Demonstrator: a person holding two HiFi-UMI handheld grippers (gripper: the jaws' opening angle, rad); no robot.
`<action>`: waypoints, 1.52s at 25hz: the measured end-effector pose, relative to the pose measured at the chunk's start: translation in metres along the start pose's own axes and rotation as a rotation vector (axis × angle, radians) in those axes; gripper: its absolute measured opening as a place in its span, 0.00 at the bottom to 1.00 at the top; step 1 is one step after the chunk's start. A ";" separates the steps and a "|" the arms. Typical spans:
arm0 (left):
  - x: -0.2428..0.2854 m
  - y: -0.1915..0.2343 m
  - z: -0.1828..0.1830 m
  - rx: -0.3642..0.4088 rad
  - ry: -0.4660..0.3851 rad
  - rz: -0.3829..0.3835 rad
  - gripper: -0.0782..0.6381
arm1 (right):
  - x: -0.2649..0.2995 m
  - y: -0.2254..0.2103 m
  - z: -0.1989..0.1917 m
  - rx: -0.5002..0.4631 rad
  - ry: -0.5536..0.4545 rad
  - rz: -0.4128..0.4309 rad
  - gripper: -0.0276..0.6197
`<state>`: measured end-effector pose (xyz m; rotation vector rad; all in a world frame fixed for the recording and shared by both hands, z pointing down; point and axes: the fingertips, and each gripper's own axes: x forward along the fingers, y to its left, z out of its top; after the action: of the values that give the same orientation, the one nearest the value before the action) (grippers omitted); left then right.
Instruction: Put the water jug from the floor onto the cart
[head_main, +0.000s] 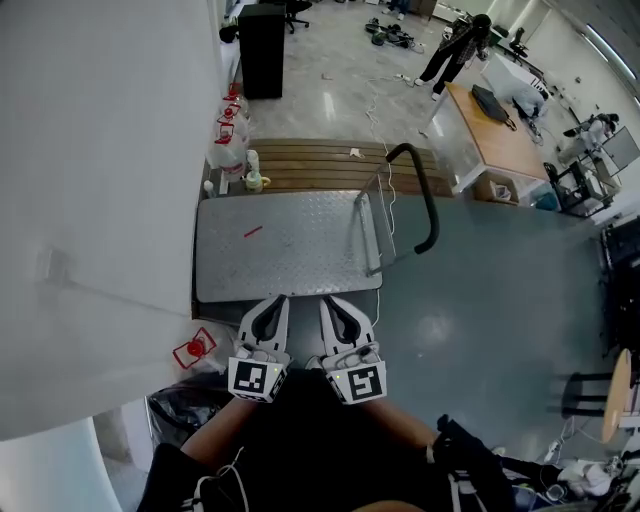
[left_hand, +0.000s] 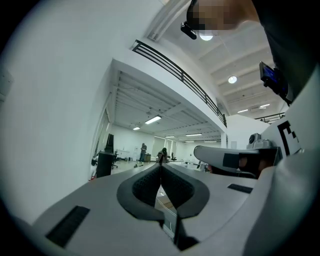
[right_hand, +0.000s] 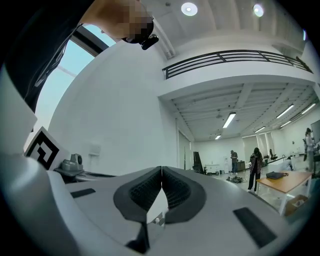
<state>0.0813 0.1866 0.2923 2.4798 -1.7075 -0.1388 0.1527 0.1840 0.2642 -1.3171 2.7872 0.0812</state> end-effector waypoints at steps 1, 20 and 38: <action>-0.001 0.000 0.000 -0.004 0.001 0.003 0.13 | -0.001 0.001 0.000 0.008 -0.003 0.004 0.07; -0.034 -0.033 -0.017 -0.038 0.051 0.106 0.13 | -0.043 0.008 -0.009 0.085 0.041 0.087 0.07; -0.011 -0.063 -0.037 -0.010 0.074 0.100 0.13 | -0.073 -0.069 -0.006 0.122 -0.012 -0.042 0.07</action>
<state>0.1407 0.2205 0.3194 2.3560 -1.7908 -0.0445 0.2521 0.1966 0.2736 -1.3408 2.7041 -0.0812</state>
